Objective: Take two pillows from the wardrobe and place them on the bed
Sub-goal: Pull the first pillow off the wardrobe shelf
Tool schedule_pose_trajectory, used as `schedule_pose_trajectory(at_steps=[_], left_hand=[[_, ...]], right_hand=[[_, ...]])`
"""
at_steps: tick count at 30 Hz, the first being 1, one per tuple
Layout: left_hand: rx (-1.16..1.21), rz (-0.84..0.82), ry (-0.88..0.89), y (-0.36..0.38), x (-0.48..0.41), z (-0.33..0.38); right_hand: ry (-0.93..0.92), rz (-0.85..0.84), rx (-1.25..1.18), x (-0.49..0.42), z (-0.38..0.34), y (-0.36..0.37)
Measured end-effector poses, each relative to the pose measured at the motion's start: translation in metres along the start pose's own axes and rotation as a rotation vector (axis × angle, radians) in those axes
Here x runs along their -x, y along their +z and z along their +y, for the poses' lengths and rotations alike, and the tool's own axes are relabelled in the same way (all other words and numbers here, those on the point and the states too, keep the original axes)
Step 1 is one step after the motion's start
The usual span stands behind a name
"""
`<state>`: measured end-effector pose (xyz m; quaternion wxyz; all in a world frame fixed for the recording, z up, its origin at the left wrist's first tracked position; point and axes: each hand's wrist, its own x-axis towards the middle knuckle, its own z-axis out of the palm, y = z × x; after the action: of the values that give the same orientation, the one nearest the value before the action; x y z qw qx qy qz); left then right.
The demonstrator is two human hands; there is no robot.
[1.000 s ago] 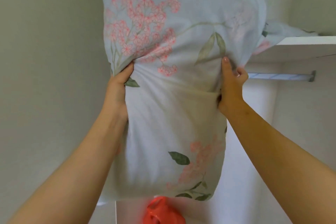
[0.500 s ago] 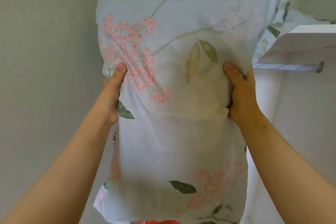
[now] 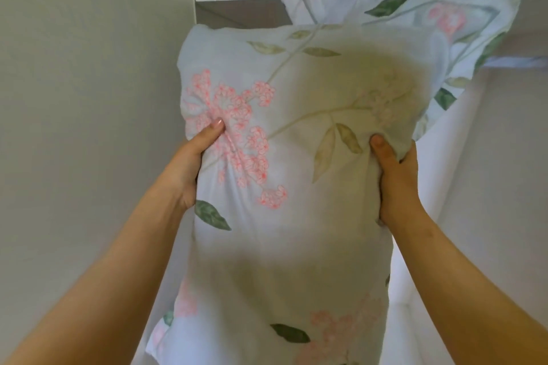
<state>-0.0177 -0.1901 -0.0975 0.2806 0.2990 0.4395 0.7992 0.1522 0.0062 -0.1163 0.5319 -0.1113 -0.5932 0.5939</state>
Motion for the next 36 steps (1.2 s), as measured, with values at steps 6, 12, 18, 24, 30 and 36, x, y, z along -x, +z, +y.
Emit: schedule_pose_trajectory(at_steps=[6, 12, 18, 24, 30, 36], left_hand=[[-0.114, 0.347, 0.060, -0.010, -0.007, -0.026], [-0.165, 0.332, 0.098, -0.005, -0.007, -0.044], [-0.132, 0.226, 0.100, -0.006, -0.001, -0.042], [-0.150, 0.216, 0.119, -0.012, 0.007, -0.036], [-0.201, 0.259, 0.015, -0.019, 0.009, -0.049], [-0.368, 0.181, -0.109, -0.026, 0.013, -0.054]], right_hand=[[0.117, 0.143, 0.035, 0.006, 0.020, -0.005], [-0.194, 0.204, 0.612, -0.014, 0.000, 0.007], [-0.188, -0.173, 1.050, -0.031, -0.010, 0.031], [0.092, -0.617, 1.037, -0.035, -0.031, 0.037], [0.131, -0.751, 0.910, -0.024, -0.022, 0.039], [0.143, -0.708, 0.835, -0.019, -0.002, 0.028]])
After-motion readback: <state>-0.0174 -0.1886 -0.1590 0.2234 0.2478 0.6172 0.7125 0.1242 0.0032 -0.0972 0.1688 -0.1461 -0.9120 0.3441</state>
